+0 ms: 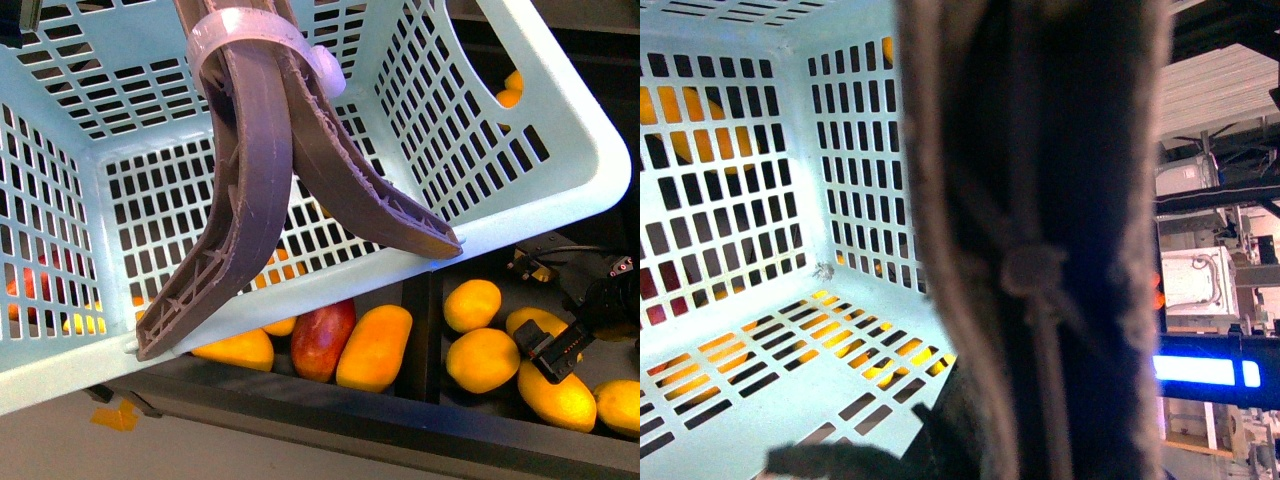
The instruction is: Pick lemon and mango into basket
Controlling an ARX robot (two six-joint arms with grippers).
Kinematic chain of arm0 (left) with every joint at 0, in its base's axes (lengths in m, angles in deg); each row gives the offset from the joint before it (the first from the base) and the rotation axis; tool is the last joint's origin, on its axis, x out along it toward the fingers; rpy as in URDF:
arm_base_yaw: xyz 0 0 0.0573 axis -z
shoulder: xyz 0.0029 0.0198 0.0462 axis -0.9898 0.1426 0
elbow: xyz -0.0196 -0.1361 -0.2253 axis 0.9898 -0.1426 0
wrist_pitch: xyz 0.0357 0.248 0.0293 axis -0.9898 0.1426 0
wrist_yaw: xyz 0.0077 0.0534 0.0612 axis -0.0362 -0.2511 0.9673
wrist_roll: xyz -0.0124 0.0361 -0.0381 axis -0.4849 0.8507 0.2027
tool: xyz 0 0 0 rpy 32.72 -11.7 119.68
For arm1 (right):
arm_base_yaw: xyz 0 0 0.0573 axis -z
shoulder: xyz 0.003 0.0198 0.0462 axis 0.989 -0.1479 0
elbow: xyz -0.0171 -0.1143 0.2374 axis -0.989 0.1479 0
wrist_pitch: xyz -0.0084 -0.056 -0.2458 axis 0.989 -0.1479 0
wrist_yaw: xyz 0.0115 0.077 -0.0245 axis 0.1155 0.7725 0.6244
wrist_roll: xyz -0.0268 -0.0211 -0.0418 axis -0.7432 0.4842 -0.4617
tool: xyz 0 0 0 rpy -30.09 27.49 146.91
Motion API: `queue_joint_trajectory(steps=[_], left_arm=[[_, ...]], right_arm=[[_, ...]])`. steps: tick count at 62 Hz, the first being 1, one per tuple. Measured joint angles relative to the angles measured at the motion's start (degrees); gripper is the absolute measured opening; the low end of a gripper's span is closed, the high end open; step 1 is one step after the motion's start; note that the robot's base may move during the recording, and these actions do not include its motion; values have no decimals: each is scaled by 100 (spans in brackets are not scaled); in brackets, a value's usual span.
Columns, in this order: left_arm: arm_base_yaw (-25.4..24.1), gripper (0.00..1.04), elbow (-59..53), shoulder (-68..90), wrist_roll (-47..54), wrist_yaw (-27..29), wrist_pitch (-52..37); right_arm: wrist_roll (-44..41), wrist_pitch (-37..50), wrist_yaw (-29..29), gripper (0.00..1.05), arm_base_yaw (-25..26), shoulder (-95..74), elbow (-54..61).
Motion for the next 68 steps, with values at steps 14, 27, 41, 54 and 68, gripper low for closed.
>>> queue_joint_trajectory(steps=[14, 27, 41, 54, 68], left_arm=[[0, 4, 0, 0, 0, 0, 0], [0, 4, 0, 0, 0, 2, 0], [0, 4, 0, 0, 0, 0, 0], [0, 4, 0, 0, 0, 0, 0], [0, 4, 0, 0, 0, 0, 0]], right_arm=[[0, -46, 20, 96, 46, -155, -85], [2, -46, 48, 96, 57, -197, -103], [2, -42, 109, 69, 57, -212, -85], [46, 26, 197, 51, 74, -157, 28], [101, 55, 291, 50, 175, 103, 247]])
